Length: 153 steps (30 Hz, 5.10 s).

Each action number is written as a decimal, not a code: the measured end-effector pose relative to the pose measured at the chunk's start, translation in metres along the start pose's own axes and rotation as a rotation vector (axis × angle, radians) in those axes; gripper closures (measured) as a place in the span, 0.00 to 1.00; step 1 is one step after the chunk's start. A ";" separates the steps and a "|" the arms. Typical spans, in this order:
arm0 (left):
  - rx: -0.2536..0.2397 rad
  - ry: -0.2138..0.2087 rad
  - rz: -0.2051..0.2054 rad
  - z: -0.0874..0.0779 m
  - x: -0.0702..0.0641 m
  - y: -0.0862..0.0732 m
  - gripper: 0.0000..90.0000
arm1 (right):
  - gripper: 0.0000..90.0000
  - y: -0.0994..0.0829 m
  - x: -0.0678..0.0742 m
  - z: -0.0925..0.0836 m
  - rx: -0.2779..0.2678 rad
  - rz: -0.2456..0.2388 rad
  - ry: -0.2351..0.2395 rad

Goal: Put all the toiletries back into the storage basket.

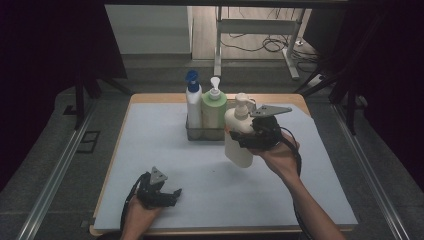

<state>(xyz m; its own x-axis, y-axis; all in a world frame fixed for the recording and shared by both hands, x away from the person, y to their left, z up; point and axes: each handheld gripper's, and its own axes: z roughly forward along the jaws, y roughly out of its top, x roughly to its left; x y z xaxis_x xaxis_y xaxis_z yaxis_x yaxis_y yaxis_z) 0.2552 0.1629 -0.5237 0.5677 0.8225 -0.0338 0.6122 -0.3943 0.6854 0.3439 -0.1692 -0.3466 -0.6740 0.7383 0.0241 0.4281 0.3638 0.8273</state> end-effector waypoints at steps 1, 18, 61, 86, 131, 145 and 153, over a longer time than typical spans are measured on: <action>0.000 0.000 0.000 0.000 0.000 0.000 0.14 | 0.41 0.001 -0.002 -0.001 -0.003 0.000 -0.007; 0.000 -0.001 -0.001 0.000 0.000 0.000 0.14 | 0.41 0.022 -0.028 -0.001 -0.043 0.042 -0.094; 0.000 -0.001 0.000 0.000 0.000 0.000 0.14 | 0.42 0.049 -0.074 0.052 -0.092 0.123 -0.237; 0.001 0.000 0.001 0.000 0.000 0.000 0.14 | 0.42 0.042 -0.088 0.087 -0.084 0.134 -0.286; 0.001 0.000 0.000 0.000 0.000 0.000 0.14 | 0.41 0.004 -0.086 0.111 -0.016 0.160 -0.274; 0.001 0.001 0.001 0.000 0.000 0.000 0.14 | 0.41 -0.004 -0.087 0.116 -0.005 0.170 -0.273; 0.002 0.001 0.001 0.000 0.000 0.000 0.14 | 0.40 -0.008 -0.088 0.115 -0.028 0.167 -0.270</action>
<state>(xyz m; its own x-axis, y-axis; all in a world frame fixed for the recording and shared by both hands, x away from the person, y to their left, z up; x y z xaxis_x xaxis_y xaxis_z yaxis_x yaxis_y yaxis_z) 0.2550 0.1628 -0.5237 0.5681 0.8223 -0.0325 0.6125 -0.3962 0.6841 0.4686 -0.1718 -0.4200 -0.4101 0.9119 0.0138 0.5001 0.2122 0.8396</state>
